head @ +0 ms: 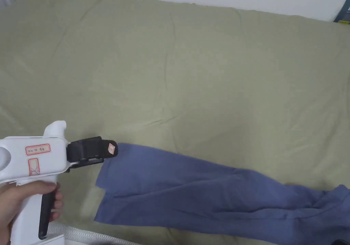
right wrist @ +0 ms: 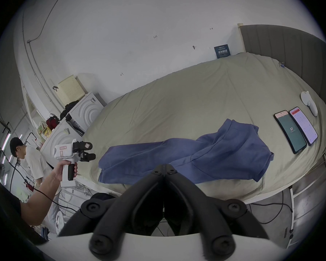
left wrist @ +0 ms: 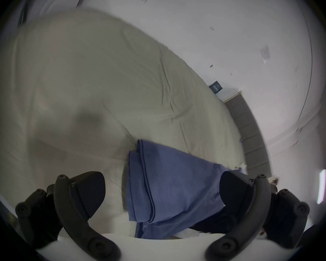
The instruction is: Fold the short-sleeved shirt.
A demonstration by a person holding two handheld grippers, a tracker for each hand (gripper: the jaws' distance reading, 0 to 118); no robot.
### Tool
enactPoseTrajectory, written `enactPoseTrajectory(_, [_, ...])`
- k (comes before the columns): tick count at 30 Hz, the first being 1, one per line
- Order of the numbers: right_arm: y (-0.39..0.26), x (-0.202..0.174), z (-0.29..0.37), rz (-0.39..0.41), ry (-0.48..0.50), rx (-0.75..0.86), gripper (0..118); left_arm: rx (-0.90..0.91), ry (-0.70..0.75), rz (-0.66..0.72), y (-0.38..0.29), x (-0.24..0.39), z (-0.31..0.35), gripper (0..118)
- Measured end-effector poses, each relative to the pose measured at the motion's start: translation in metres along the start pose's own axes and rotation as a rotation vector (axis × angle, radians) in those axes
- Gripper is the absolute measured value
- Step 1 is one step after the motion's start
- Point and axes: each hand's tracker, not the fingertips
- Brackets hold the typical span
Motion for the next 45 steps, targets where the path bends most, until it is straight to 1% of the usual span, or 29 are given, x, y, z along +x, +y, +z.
enactPoseTrajectory(2, [0.0,0.003,-0.002,0.001,0.0,-0.007,0,-0.006,-0.048,0.094,0.005,-0.025,-0.006,118])
enactPoseTrajectory(4, [0.0,0.002,-0.003,0.002,-0.005,-0.012,0,-0.078,-0.124,0.145,0.011,-0.05,-0.014,118])
enactPoseTrajectory(5, [0.0,0.002,-0.003,0.003,-0.009,-0.015,0,-0.106,-0.137,0.176,0.012,-0.061,-0.02,118])
enactPoseTrajectory(6, [0.0,0.003,-0.003,0.004,-0.014,-0.016,0,-0.123,-0.199,0.199,0.013,-0.072,-0.025,118])
enactPoseTrajectory(8, [0.0,0.003,-0.003,0.001,-0.023,-0.022,0,-0.124,-0.377,0.226,0.016,-0.08,-0.029,118])
enactPoseTrajectory(10, [0.001,0.003,-0.005,-0.003,-0.031,-0.026,0,-0.171,-0.454,0.285,0.016,-0.077,-0.047,118])
enactPoseTrajectory(12, [0.002,0.003,-0.008,-0.009,-0.037,-0.028,0,-0.214,-0.518,0.245,0.015,-0.066,-0.066,118])
enactPoseTrajectory(16, [0.002,0.004,-0.015,-0.034,-0.039,-0.039,0,-0.298,-0.573,0.139,0.005,-0.04,-0.102,118])
enactPoseTrajectory(19, [0.002,0.003,-0.015,-0.04,-0.036,-0.041,0,-0.279,-0.53,0.077,0.009,-0.033,-0.102,118])
enactPoseTrajectory(21, [0.001,0.003,-0.016,-0.04,-0.035,-0.045,0,-0.279,-0.497,0.101,0.008,-0.03,-0.098,118])
enactPoseTrajectory(22, [0.001,0.003,-0.017,-0.037,-0.035,-0.048,0,-0.278,-0.452,0.087,0.008,-0.023,-0.096,112])
enactPoseTrajectory(23, [0.001,0.003,-0.017,-0.035,-0.035,-0.05,0,-0.281,-0.389,0.038,0.007,-0.018,-0.095,98])
enactPoseTrajectory(24, [0.001,0.003,-0.018,-0.033,-0.034,-0.052,0,-0.275,-0.332,0.0,0.006,-0.013,-0.092,57])
enactPoseTrajectory(25, [0.002,0.003,-0.018,-0.032,-0.033,-0.052,0,-0.272,-0.254,-0.035,0.005,-0.008,-0.092,7])
enactPoseTrajectory(26, [0.002,0.002,-0.018,-0.032,-0.031,-0.05,0,-0.28,-0.093,-0.074,0.002,-0.005,-0.094,7])
enactPoseTrajectory(27, [0.003,0.001,-0.017,-0.032,-0.027,-0.046,0,-0.234,0.007,-0.132,-0.01,0.001,-0.102,7])
enactPoseTrajectory(28, [0.004,0.0,-0.016,-0.028,-0.024,-0.042,0,-0.252,-0.074,-0.154,-0.014,0.007,-0.1,7])
enactPoseTrajectory(29, [0.004,0.0,-0.015,-0.021,-0.025,-0.038,0,-0.213,-0.046,-0.156,-0.015,0.015,-0.098,7])
enactPoseTrajectory(30, [0.005,-0.001,-0.013,-0.013,-0.028,-0.034,0,-0.205,0.013,-0.168,-0.018,0.023,-0.097,7])
enactPoseTrajectory(31, [0.005,-0.001,-0.012,-0.009,-0.028,-0.032,0,-0.198,0.026,-0.179,-0.021,0.029,-0.096,7])
enactPoseTrajectory(33, [0.006,0.0,-0.01,-0.007,-0.027,-0.027,0,-0.129,0.11,-0.237,-0.019,0.034,-0.077,7])
enactPoseTrajectory(34, [0.007,0.0,-0.008,-0.006,-0.028,-0.023,0,-0.063,0.155,-0.295,-0.022,0.044,-0.066,7])
enactPoseTrajectory(36, [0.006,0.0,-0.003,-0.006,-0.028,-0.005,0,-0.015,0.215,-0.339,-0.023,0.058,-0.046,7])
enactPoseTrajectory(37, [0.007,-0.002,-0.001,-0.011,-0.025,0.001,0,0.027,0.281,-0.338,-0.02,0.057,-0.036,7])
enactPoseTrajectory(38, [0.007,-0.002,0.0,-0.017,-0.019,0.006,0,0.048,0.318,-0.35,-0.015,0.055,-0.028,7])
enactPoseTrajectory(40, [0.005,-0.002,0.002,-0.019,-0.008,0.014,0,0.022,0.325,-0.281,-0.005,0.045,-0.015,7])
enactPoseTrajectory(42, [0.001,0.001,0.003,-0.013,0.0,0.016,0,0.032,0.365,-0.267,-0.002,0.047,-0.007,7])
enactPoseTrajectory(44, [-0.002,0.001,0.003,-0.017,0.019,0.016,0,-0.02,0.369,-0.242,-0.004,0.065,-0.004,7])
enactPoseTrajectory(45, [-0.004,0.002,0.003,-0.02,0.027,0.017,0,-0.004,0.318,-0.209,-0.007,0.079,-0.002,7])
